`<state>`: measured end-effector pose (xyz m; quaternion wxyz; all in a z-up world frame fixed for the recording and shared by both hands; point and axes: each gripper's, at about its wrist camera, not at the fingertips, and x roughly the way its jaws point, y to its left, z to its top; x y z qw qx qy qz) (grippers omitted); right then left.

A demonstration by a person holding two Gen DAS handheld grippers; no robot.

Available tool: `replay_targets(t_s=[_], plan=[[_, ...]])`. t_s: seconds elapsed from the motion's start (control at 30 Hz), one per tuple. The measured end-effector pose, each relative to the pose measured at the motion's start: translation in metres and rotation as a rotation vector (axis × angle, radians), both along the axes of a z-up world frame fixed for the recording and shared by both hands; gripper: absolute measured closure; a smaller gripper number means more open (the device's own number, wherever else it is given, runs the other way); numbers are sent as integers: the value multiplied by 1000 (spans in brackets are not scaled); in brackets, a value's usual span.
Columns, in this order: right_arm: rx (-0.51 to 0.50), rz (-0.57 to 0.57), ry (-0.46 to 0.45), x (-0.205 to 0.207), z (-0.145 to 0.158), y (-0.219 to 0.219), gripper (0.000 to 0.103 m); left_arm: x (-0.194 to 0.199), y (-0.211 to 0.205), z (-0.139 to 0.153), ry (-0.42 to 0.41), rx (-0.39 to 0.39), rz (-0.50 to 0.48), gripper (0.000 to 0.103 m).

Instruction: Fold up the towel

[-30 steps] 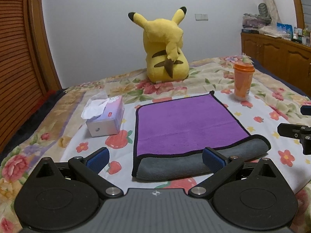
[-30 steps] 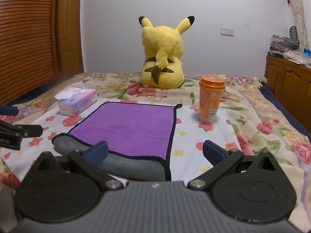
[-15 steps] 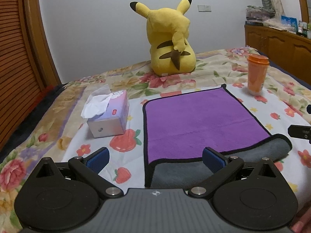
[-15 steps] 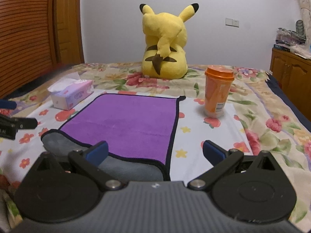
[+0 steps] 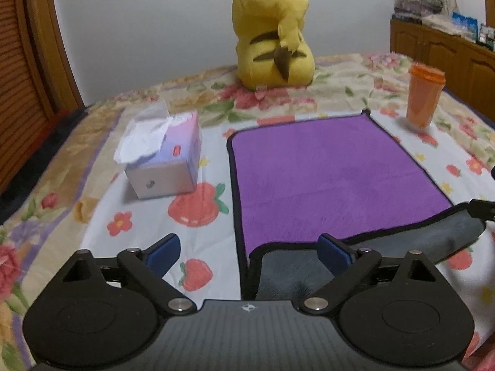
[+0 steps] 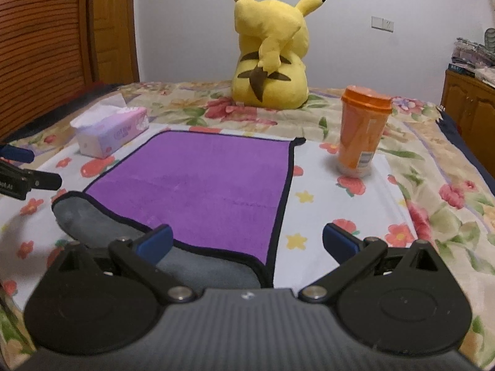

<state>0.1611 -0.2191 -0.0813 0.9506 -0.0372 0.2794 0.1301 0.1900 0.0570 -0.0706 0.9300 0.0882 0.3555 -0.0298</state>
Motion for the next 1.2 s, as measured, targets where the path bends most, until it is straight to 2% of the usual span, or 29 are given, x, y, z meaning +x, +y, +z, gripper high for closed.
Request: replay_targets(t_s=[0.17,0.53,0.6,0.73,0.97,1.2], plan=[[-6,9,47,8,-9,1,0,10,3,-12,49,-18,-18,21],[9,56,166,20,-24,3,2,25,1,-31,136,-46,-54,43],[19,66,189,22,-27,4,15,24,0,-32,146,-53,-61,46],[38,79,214,23,-28,3,16,24,1,-30,157,-79,-65,56],[67,103,241,25,-26,0,35,23,1,-29,166,-110,-62,75],[60,99,251,28,-25,-2,38,23,1,-31,159,-100,-52,84]])
